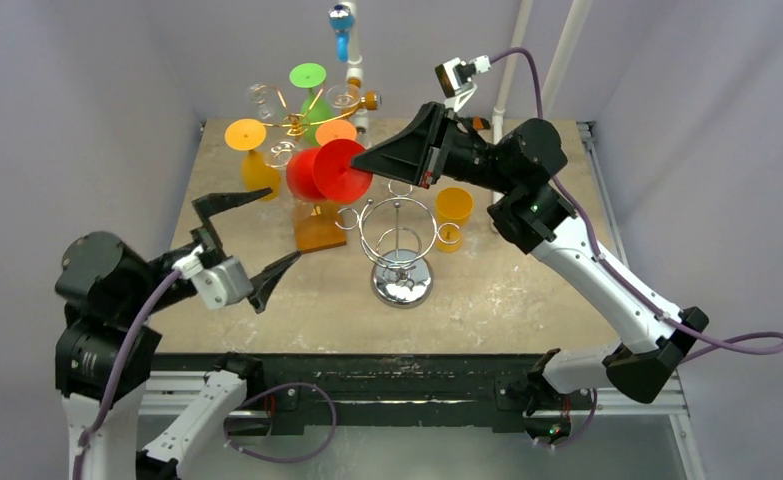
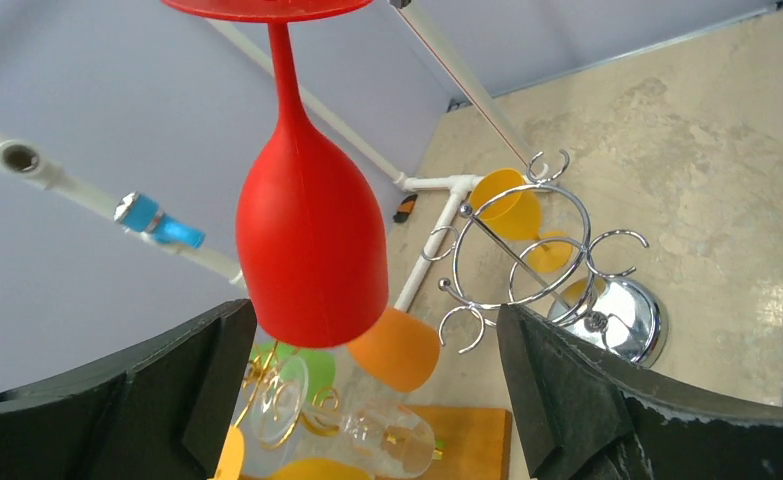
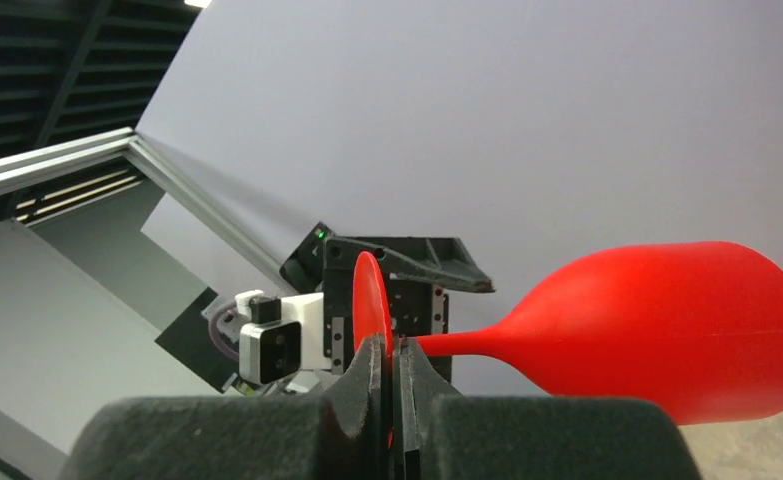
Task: Place the wine glass upside down on the wine glass rack
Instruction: Turn the wine glass upside down at the wine rack.
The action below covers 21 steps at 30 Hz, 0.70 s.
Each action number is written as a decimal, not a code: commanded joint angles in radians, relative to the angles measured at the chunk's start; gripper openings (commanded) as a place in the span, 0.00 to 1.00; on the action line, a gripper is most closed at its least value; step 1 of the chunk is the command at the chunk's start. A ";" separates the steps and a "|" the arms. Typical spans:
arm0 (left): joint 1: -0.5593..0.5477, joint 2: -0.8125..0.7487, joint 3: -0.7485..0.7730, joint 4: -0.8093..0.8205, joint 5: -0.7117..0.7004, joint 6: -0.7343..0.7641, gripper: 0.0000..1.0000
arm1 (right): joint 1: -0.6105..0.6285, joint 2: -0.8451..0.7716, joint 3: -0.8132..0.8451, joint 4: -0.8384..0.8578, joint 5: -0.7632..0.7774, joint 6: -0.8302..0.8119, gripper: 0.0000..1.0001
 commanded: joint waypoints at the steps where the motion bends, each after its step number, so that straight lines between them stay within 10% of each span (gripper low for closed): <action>1: -0.003 0.129 -0.022 0.030 0.142 0.176 1.00 | 0.009 -0.019 -0.002 -0.021 -0.035 -0.006 0.00; 21: -0.003 0.073 -0.299 0.378 0.115 -0.179 1.00 | 0.011 -0.028 -0.112 0.114 -0.082 0.089 0.00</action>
